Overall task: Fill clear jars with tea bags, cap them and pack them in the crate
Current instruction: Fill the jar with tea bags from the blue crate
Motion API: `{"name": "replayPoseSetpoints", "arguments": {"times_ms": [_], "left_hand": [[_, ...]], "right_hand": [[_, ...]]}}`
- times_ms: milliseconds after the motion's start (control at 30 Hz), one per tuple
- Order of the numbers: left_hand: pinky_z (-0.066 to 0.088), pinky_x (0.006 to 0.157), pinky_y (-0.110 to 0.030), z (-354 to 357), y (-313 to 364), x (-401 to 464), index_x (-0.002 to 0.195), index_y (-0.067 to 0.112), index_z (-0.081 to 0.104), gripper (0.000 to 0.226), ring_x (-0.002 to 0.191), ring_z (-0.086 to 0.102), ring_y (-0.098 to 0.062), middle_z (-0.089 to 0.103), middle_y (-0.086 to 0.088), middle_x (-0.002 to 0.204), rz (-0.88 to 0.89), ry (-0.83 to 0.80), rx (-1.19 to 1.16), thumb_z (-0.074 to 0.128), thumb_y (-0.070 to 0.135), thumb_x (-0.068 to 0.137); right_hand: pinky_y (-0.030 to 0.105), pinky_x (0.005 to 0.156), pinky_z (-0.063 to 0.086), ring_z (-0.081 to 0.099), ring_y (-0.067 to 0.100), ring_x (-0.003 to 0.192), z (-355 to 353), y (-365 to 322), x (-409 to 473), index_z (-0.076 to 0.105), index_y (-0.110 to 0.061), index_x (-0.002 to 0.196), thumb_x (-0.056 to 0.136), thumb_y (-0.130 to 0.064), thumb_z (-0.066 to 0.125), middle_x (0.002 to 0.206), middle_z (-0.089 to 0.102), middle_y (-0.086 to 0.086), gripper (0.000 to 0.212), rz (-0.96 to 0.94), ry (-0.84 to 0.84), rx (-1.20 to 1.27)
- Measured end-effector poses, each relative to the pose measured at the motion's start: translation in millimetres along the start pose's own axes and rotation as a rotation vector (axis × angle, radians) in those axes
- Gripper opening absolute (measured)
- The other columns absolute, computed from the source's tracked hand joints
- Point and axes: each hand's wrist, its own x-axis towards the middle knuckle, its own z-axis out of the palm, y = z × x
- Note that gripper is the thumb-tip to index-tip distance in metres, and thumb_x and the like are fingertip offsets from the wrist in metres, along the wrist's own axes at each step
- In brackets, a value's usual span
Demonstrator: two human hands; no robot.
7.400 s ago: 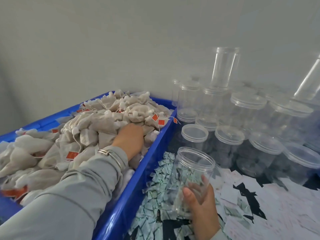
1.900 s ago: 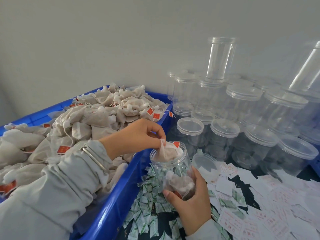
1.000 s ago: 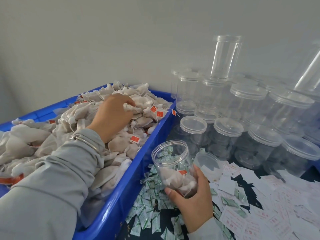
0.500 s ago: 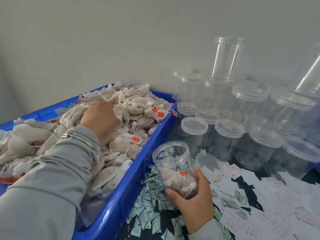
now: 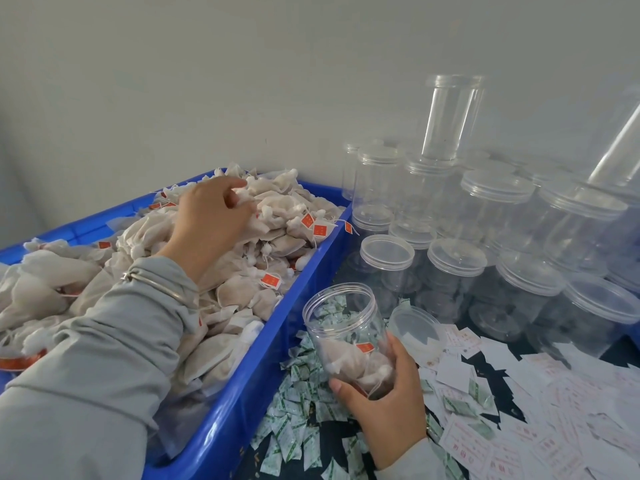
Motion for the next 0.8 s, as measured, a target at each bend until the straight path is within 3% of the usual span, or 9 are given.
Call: {"name": "replayPoseSetpoints", "arguments": {"times_ms": [67, 133, 200, 300, 367, 433, 567, 667, 800], "left_hand": [[0.049, 0.066, -0.02, 2.3, 11.0, -6.8, 0.113, 0.024, 0.067, 0.023, 0.053, 0.047, 0.0, 0.056, 0.012, 0.069, -0.011, -0.096, -0.156, 0.061, 0.024, 0.091], [0.04, 0.047, -0.008, 5.8, 21.7, -15.7, 0.098, 0.034, 0.068, 0.016, 0.04, 0.045, 0.003, 0.061, 0.016, 0.062, 0.019, -0.217, -0.26, 0.056, 0.023, 0.094], [0.035, 0.041, -0.004, 10.4, 31.2, -25.2, 0.089, 0.033, 0.067, 0.017, 0.038, 0.046, 0.006, 0.062, 0.02, 0.058, 0.071, -0.336, -0.256, 0.054, 0.023, 0.095], [0.041, 0.049, -0.007, 17.5, 39.1, -34.8, 0.084, 0.022, 0.07, 0.02, 0.046, 0.049, 0.005, 0.065, 0.012, 0.065, 0.089, -0.479, -0.323, 0.053, 0.021, 0.095], [0.046, 0.056, -0.014, 19.1, 39.9, -37.2, 0.082, 0.029, 0.069, 0.021, 0.052, 0.05, 0.002, 0.065, 0.011, 0.064, 0.096, -0.546, -0.37, 0.054, 0.021, 0.094], [0.046, 0.057, -0.011, 19.6, 39.3, -39.1, 0.081, 0.035, 0.067, 0.02, 0.055, 0.054, 0.004, 0.065, 0.017, 0.065, 0.152, -0.605, -0.341, 0.056, 0.022, 0.092], [0.047, 0.066, -0.007, 21.4, 38.6, -44.4, 0.081, 0.038, 0.066, 0.017, 0.067, 0.061, 0.005, 0.068, 0.017, 0.073, 0.208, -0.675, -0.265, 0.064, 0.023, 0.088], [0.045, 0.067, -0.006, 22.4, 40.5, -46.5, 0.078, 0.04, 0.065, 0.022, 0.067, 0.06, 0.005, 0.067, 0.015, 0.071, 0.234, -0.706, -0.229, 0.065, 0.02, 0.088], [0.044, 0.066, -0.006, 22.4, 40.0, -45.7, 0.077, 0.04, 0.065, 0.024, 0.066, 0.06, 0.005, 0.067, 0.014, 0.07, 0.236, -0.721, -0.198, 0.065, 0.019, 0.088]], "right_hand": [[0.017, 0.092, 0.037, 0.043, -0.012, 0.11, -0.3, 0.6, 0.4, 0.041, -0.054, 0.108, 0.053, -0.017, 0.091, 0.125, 0.045, -0.022, 0.082, 0.004, -0.002, 0.009], [0.008, 0.086, 0.036, 0.041, -0.018, 0.108, -0.3, 1.1, 0.7, 0.041, -0.053, 0.107, 0.053, -0.017, 0.091, 0.124, 0.044, -0.024, 0.082, 0.001, -0.003, 0.0], [0.001, 0.078, 0.036, 0.039, -0.025, 0.105, -0.2, 1.9, 1.3, 0.042, -0.052, 0.107, 0.053, -0.016, 0.091, 0.123, 0.044, -0.026, 0.081, -0.003, 0.002, -0.012], [0.001, 0.08, 0.035, 0.038, -0.024, 0.106, 0.2, 2.8, 1.7, 0.041, -0.053, 0.106, 0.052, -0.016, 0.091, 0.122, 0.043, -0.028, 0.082, -0.019, 0.011, -0.017], [0.01, 0.088, 0.035, 0.04, -0.017, 0.11, 0.8, 2.2, 1.0, 0.04, -0.054, 0.107, 0.051, -0.02, 0.092, 0.121, 0.041, -0.03, 0.084, -0.028, 0.001, -0.026], [0.018, 0.091, 0.038, 0.041, -0.013, 0.11, 1.1, 2.2, 0.5, 0.039, -0.055, 0.109, 0.049, -0.024, 0.092, 0.12, 0.04, -0.031, 0.086, -0.032, -0.009, -0.034], [0.006, 0.079, 0.034, 0.039, -0.02, 0.107, 1.3, 2.1, 0.3, 0.039, -0.056, 0.11, 0.046, -0.03, 0.09, 0.117, 0.04, -0.033, 0.085, -0.036, -0.004, -0.027], [0.006, 0.081, 0.034, 0.039, -0.019, 0.109, 2.0, 2.2, 0.2, 0.039, -0.055, 0.11, 0.047, -0.026, 0.091, 0.118, 0.041, -0.032, 0.087, -0.039, 0.0, -0.029], [0.011, 0.086, 0.034, 0.038, -0.02, 0.108, 3.4, 0.6, 0.7, 0.038, -0.055, 0.109, 0.04, -0.037, 0.084, 0.117, 0.04, -0.033, 0.084, -0.028, 0.016, -0.022]]}}
